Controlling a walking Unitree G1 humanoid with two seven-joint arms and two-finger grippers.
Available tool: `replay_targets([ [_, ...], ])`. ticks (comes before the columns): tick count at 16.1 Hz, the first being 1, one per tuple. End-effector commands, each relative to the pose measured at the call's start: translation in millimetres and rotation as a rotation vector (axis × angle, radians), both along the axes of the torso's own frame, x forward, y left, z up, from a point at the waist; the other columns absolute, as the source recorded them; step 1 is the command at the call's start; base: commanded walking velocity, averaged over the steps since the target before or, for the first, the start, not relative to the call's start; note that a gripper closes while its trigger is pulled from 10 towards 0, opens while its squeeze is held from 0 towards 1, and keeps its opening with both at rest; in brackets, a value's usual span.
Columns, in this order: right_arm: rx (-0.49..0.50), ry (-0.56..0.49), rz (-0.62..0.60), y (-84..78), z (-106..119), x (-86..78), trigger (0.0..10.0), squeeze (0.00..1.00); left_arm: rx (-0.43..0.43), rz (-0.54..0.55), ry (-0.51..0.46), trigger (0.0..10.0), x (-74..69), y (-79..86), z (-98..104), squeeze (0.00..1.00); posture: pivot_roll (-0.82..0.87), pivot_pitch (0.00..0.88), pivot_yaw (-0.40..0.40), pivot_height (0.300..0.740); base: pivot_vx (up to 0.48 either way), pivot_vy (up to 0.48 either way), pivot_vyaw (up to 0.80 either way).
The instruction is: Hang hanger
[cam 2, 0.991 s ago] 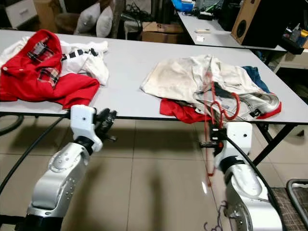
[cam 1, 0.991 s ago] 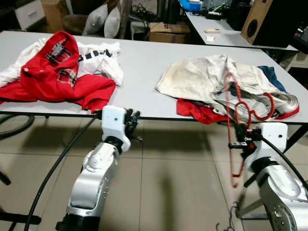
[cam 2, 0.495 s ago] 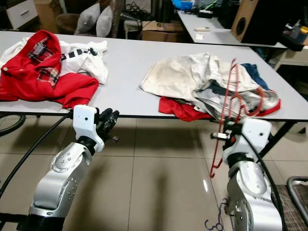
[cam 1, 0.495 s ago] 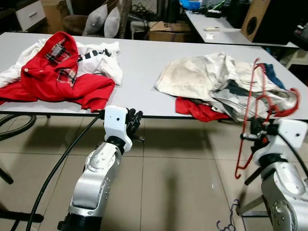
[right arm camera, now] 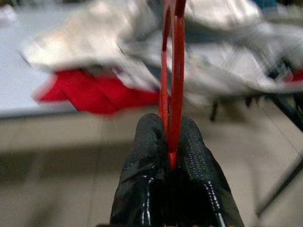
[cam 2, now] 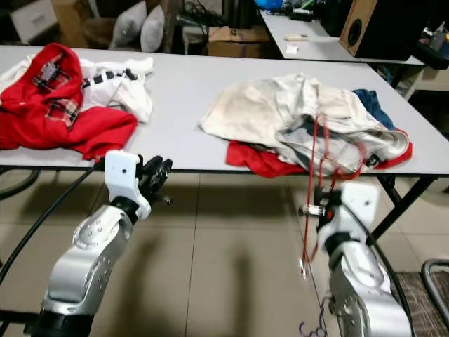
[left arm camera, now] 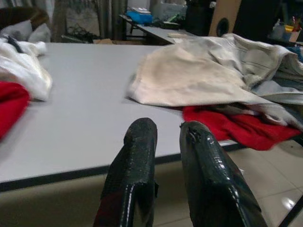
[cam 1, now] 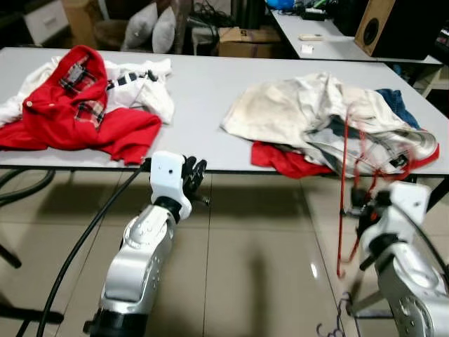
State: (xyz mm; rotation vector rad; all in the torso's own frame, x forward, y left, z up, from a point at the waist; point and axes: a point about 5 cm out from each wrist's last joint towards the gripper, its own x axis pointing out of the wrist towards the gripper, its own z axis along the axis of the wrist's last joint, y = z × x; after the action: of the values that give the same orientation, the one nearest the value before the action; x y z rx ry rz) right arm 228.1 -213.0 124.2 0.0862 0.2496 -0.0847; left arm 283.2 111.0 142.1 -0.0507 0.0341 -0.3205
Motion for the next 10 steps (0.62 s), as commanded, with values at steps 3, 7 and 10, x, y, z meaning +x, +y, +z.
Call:
replay_targets([
  [3,-0.067,0.054,0.045,0.1,4.9,-4.6,10.0,0.00,-0.033,-0.013,0.032,10.0,3.4,-3.0,-0.5,0.00,-0.01,0.000,-0.017,0.740,0.000,-0.106,0.00],
  [7,-0.105,-0.008,0.049,2.9,16.6,0.0,10.0,0.00,-0.057,-0.044,0.047,10.0,6.2,-8.3,0.2,0.00,-0.01,0.000,-0.014,0.740,0.000,0.000,0.00],
  [10,-0.132,-0.055,0.041,2.7,24.9,5.0,10.0,0.00,-0.057,-0.052,0.053,10.0,7.1,-10.1,-0.6,0.00,-0.01,0.000,-0.018,0.740,0.288,0.000,-0.53],
])
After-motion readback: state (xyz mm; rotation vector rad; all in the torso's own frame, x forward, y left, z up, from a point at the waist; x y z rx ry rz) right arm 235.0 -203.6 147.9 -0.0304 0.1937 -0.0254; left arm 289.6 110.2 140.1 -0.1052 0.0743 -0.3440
